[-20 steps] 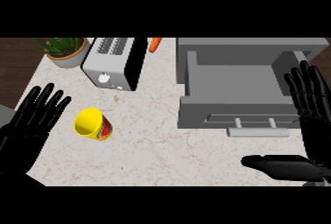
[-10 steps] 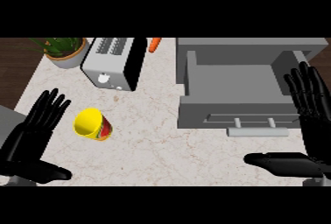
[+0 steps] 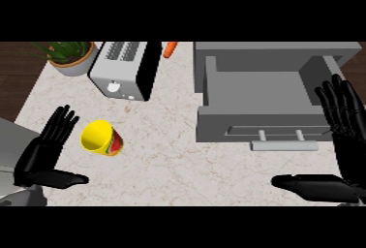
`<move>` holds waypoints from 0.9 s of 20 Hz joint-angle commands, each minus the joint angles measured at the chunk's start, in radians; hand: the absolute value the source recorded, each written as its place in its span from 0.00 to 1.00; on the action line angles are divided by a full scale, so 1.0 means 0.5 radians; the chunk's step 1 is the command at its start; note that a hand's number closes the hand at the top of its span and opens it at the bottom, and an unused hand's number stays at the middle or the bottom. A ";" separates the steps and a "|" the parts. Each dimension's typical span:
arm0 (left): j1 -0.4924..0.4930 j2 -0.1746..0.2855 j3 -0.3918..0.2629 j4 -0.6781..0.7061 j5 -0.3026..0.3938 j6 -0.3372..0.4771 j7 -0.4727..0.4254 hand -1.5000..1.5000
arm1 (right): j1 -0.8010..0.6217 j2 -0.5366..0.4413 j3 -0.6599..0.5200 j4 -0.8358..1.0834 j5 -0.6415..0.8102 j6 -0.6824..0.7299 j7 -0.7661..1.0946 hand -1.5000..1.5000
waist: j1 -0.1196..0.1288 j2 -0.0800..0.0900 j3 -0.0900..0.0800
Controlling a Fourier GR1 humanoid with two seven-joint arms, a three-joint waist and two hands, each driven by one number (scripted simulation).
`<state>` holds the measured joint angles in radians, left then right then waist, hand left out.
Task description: Pick up the cup, place it into the drawer and close the drawer
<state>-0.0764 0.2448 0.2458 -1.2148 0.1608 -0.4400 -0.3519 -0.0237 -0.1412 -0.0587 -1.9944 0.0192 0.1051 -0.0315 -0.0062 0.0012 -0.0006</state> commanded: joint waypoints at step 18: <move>-0.706 0.161 0.106 1.751 -0.333 0.027 -1.094 0.00 | -0.025 0.062 0.015 0.071 0.040 0.043 -0.080 0.00 | -0.015 0.007 -0.002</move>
<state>-0.3774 0.3299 0.2866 -0.4067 -0.0116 -0.3858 -0.8161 -0.0526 -0.1302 -0.0643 -1.9817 0.0194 0.1308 -0.0186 -0.0134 0.0043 -0.0019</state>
